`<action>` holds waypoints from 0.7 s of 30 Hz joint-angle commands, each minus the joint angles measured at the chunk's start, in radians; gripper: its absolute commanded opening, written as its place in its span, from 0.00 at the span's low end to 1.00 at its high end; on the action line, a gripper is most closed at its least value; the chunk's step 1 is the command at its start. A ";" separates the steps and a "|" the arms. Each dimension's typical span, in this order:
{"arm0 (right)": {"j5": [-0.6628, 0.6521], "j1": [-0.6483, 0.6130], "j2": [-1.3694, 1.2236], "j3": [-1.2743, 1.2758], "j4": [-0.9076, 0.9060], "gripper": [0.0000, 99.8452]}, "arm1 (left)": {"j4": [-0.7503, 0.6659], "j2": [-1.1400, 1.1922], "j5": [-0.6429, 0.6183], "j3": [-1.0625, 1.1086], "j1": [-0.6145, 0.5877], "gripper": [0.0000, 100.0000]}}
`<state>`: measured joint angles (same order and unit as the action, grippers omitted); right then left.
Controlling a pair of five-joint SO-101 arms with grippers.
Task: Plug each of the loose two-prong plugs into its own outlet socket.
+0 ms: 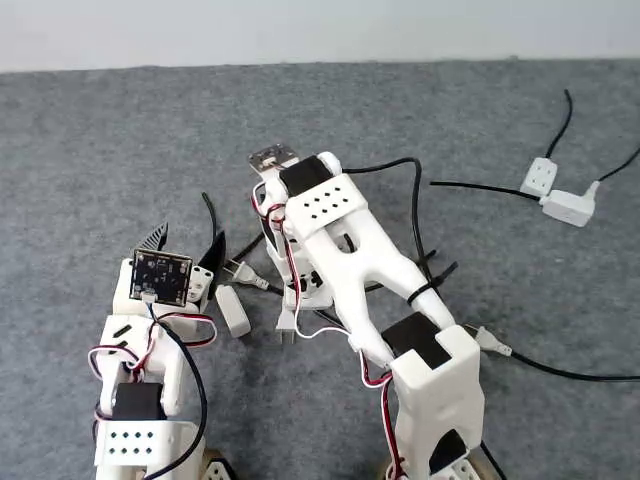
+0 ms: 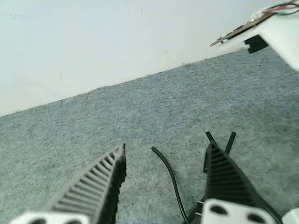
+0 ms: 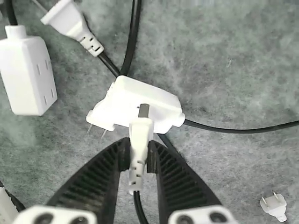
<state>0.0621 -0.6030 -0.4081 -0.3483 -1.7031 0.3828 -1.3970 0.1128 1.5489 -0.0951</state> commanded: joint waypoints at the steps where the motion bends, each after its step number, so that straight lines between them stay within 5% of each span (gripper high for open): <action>1: 0.011 0.008 0.042 -0.046 0.010 0.01 | -0.028 -0.002 -0.011 -0.013 -0.003 0.26; 21: 0.015 -0.008 0.045 0.061 0.061 0.01 | -0.028 -0.002 -0.011 -0.012 -0.003 0.26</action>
<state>0.0621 -0.5999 -0.4066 -0.2869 -1.6632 0.3828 -1.3970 0.1128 1.5489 -0.0951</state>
